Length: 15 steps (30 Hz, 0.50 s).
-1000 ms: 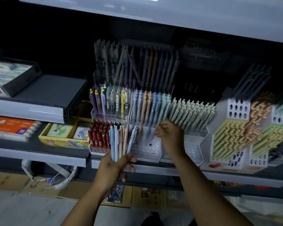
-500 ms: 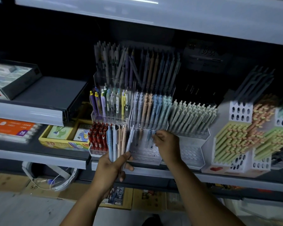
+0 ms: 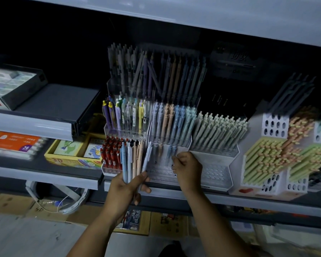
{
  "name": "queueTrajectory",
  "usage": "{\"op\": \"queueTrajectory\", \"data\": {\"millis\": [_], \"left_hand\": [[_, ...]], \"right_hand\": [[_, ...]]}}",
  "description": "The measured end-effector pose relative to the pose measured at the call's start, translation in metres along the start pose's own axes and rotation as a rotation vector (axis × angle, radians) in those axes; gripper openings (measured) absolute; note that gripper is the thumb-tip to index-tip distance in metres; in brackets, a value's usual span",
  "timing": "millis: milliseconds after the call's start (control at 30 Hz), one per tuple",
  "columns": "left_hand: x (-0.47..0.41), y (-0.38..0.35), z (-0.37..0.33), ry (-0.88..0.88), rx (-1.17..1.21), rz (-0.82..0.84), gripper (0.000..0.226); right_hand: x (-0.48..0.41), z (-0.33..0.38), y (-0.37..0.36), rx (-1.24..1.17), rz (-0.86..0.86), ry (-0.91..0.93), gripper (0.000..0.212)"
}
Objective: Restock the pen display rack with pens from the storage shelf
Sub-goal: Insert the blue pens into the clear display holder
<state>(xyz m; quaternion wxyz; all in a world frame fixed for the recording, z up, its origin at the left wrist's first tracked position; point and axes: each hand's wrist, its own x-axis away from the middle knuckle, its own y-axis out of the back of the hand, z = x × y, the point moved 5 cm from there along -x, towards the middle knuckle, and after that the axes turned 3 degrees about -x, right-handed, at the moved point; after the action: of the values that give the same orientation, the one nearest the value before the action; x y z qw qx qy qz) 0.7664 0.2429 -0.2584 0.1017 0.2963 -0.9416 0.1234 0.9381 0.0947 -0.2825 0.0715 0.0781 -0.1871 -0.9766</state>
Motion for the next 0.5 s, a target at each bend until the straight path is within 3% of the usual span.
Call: {"op": "queueTrajectory", "data": {"millis": [233, 333, 500], "left_hand": [[-0.001, 0.0, 0.002, -0.002, -0.02, 0.02, 0.023], [0.001, 0.0, 0.002, 0.002, -0.022, 0.025, 0.025], [0.006, 0.002, 0.0, 0.006, -0.02, 0.023, 0.024]], "right_hand": [[0.025, 0.061, -0.022, -0.415, 0.429, -0.11, 0.015], [0.027, 0.075, -0.025, -0.527, 0.491, -0.148, 0.005], [0.024, 0.075, -0.029, -0.66, 0.551, -0.211, 0.006]]}}
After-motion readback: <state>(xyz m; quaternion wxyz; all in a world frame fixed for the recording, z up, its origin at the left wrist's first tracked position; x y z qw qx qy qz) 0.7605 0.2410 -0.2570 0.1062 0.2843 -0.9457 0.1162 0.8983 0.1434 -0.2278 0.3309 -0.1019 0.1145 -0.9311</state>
